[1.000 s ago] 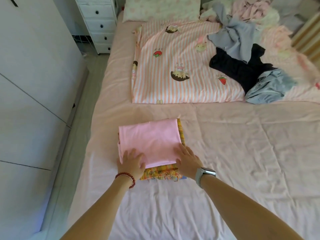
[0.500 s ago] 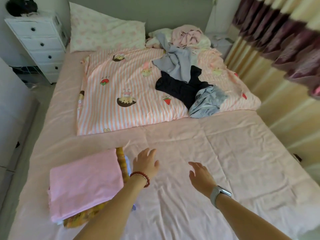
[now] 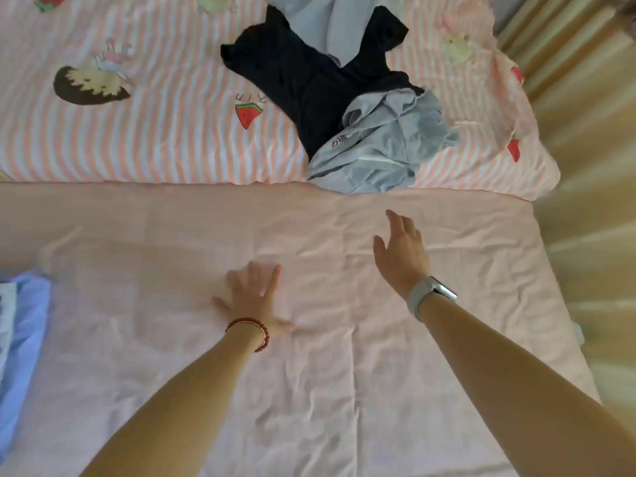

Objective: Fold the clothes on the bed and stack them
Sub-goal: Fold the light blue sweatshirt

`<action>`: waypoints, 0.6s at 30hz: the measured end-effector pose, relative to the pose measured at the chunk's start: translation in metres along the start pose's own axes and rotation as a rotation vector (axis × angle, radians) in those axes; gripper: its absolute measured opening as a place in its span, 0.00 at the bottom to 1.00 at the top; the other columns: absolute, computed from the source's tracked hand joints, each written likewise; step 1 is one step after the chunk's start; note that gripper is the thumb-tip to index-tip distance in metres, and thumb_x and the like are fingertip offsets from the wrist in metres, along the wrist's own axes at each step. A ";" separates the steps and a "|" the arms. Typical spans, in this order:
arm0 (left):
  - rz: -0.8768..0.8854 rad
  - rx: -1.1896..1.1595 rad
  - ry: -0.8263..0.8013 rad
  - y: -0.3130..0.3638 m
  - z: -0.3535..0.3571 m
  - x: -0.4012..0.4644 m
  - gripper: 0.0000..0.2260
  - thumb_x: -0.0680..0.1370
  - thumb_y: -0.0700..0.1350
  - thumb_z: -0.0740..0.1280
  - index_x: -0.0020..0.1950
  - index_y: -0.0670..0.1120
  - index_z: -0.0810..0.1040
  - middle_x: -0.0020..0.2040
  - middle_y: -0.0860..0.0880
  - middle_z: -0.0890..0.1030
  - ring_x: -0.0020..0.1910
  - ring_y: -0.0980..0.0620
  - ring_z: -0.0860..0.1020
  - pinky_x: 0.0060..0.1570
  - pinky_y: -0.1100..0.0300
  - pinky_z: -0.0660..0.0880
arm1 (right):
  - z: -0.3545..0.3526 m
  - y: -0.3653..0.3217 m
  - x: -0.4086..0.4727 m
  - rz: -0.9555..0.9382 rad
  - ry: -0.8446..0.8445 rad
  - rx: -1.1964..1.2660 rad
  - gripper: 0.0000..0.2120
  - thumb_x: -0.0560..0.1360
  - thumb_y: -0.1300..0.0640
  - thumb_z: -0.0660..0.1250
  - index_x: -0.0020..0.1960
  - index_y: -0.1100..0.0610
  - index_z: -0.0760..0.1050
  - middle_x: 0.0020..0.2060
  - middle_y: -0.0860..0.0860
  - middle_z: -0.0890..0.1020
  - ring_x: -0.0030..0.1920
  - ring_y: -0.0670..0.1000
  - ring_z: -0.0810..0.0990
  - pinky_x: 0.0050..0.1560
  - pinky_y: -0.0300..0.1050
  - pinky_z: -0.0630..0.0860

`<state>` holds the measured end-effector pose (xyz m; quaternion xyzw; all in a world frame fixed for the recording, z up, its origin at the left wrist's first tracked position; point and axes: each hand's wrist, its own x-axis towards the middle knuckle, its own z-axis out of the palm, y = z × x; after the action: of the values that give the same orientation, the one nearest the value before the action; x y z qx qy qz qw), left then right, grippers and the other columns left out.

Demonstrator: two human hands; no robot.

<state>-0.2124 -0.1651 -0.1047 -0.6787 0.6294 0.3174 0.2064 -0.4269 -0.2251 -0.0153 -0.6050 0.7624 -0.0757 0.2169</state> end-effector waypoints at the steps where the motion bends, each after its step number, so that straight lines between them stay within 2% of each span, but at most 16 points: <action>1: -0.019 0.035 0.020 0.002 0.009 0.006 0.48 0.69 0.67 0.65 0.72 0.62 0.31 0.75 0.49 0.31 0.73 0.35 0.35 0.64 0.30 0.53 | 0.002 0.007 0.015 0.010 0.021 0.071 0.27 0.79 0.55 0.59 0.75 0.56 0.54 0.71 0.54 0.62 0.68 0.57 0.64 0.62 0.53 0.68; 6: -0.057 0.102 0.058 0.008 0.024 0.025 0.46 0.69 0.67 0.65 0.73 0.61 0.35 0.75 0.46 0.32 0.72 0.34 0.37 0.64 0.30 0.53 | 0.009 0.022 0.107 0.327 0.124 0.843 0.35 0.76 0.49 0.64 0.76 0.55 0.49 0.71 0.54 0.62 0.68 0.54 0.66 0.68 0.52 0.67; 9: -0.073 0.116 0.033 0.011 0.023 0.031 0.46 0.69 0.66 0.66 0.74 0.61 0.36 0.75 0.46 0.32 0.72 0.33 0.36 0.63 0.29 0.52 | 0.013 0.015 0.158 0.430 0.168 1.136 0.33 0.74 0.47 0.66 0.73 0.52 0.56 0.66 0.52 0.68 0.63 0.53 0.71 0.61 0.52 0.74; 11: -0.074 0.115 0.018 0.011 0.025 0.036 0.47 0.69 0.66 0.66 0.73 0.61 0.36 0.74 0.46 0.31 0.72 0.33 0.35 0.63 0.29 0.51 | 0.019 0.015 0.180 0.500 0.211 1.206 0.26 0.74 0.46 0.65 0.67 0.54 0.62 0.61 0.52 0.73 0.55 0.52 0.75 0.54 0.48 0.78; 14: -0.067 0.135 0.011 0.009 0.026 0.041 0.47 0.68 0.67 0.66 0.73 0.61 0.36 0.74 0.46 0.31 0.72 0.33 0.35 0.63 0.29 0.51 | 0.030 0.019 0.188 0.515 0.335 1.116 0.07 0.76 0.51 0.62 0.48 0.52 0.64 0.44 0.49 0.74 0.44 0.52 0.73 0.54 0.50 0.76; 16: -0.056 0.129 0.010 0.007 0.027 0.043 0.47 0.69 0.66 0.67 0.74 0.61 0.36 0.75 0.46 0.31 0.72 0.33 0.35 0.63 0.28 0.51 | 0.036 0.018 0.174 0.505 0.381 1.047 0.10 0.76 0.53 0.61 0.39 0.50 0.62 0.37 0.48 0.72 0.39 0.51 0.72 0.50 0.51 0.76; 18: -0.059 0.121 -0.004 0.006 0.025 0.047 0.47 0.68 0.66 0.67 0.73 0.61 0.36 0.74 0.47 0.31 0.72 0.34 0.35 0.63 0.28 0.51 | 0.042 0.015 0.144 0.459 0.391 1.064 0.09 0.76 0.55 0.61 0.38 0.51 0.64 0.34 0.49 0.72 0.36 0.50 0.71 0.44 0.50 0.74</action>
<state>-0.2227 -0.1827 -0.1540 -0.6825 0.6269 0.2739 0.2575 -0.4476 -0.3528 -0.0928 -0.2088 0.7567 -0.5069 0.3562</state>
